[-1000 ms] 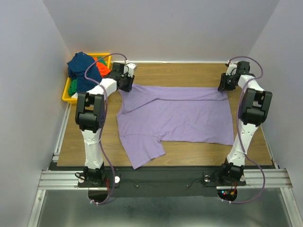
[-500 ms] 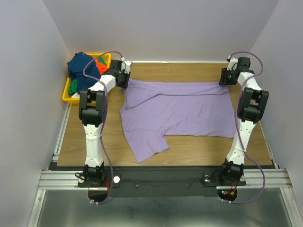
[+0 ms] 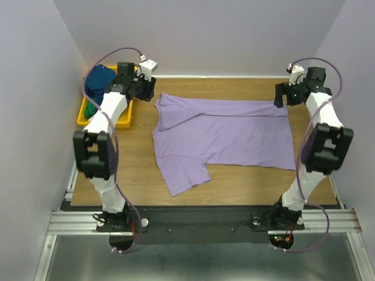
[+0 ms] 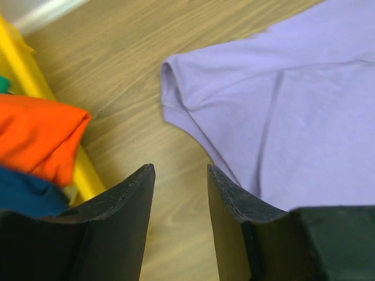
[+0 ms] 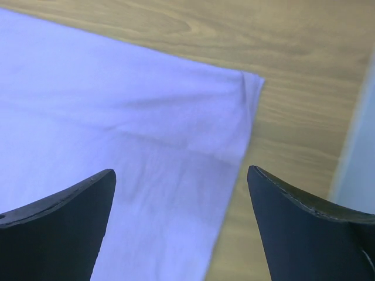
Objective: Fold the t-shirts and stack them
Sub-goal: Fold the tshirt
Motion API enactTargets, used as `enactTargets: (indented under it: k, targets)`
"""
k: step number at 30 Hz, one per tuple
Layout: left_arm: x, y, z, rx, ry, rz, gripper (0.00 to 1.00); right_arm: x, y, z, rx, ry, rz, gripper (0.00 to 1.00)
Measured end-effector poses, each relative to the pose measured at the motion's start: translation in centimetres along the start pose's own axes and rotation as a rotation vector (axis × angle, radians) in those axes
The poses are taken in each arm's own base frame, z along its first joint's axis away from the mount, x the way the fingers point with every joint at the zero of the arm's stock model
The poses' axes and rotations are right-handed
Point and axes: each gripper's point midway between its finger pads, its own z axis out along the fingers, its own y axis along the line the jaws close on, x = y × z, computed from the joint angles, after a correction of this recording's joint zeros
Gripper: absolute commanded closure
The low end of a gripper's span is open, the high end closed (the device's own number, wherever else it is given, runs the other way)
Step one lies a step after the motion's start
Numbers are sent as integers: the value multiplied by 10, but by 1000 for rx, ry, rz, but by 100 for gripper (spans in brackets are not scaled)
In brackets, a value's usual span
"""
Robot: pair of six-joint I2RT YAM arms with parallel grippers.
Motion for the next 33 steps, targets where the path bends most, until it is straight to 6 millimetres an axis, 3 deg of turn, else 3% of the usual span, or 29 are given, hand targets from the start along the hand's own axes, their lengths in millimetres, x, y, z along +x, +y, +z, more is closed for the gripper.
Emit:
enactTargets:
  k: [4,5,7,9,10,15,16,18,24,27,33]
  targets:
    - [-16,-26,-73,38,-100,118,51,-21,24,-84,23,-111,-184,13]
    - [-12,-34,-89,49,-115,152,51,-21,27,-95,25,-119,-221,16]
    - [0,-42,-104,61,-119,197,54,-7,38,-116,28,-116,-294,26]
    - [32,-52,-107,88,-72,232,56,16,44,-120,18,-76,-341,32]
    - [58,-59,-105,110,-22,253,58,38,48,-118,2,-31,-356,36]
    - [145,-81,-98,183,167,314,62,161,69,-104,-108,255,-400,41]
    - [157,-87,-98,197,195,334,63,181,72,-105,-129,304,-411,43]
    - [173,-102,-99,224,229,395,64,202,76,-108,-151,354,-433,43]
    - [198,-140,-96,288,259,557,64,224,78,-116,-161,392,-507,43]
    - [206,-143,-96,294,274,584,64,234,79,-118,-165,408,-532,42]
    - [201,-136,-91,264,260,619,64,256,83,-122,-190,452,-564,39]
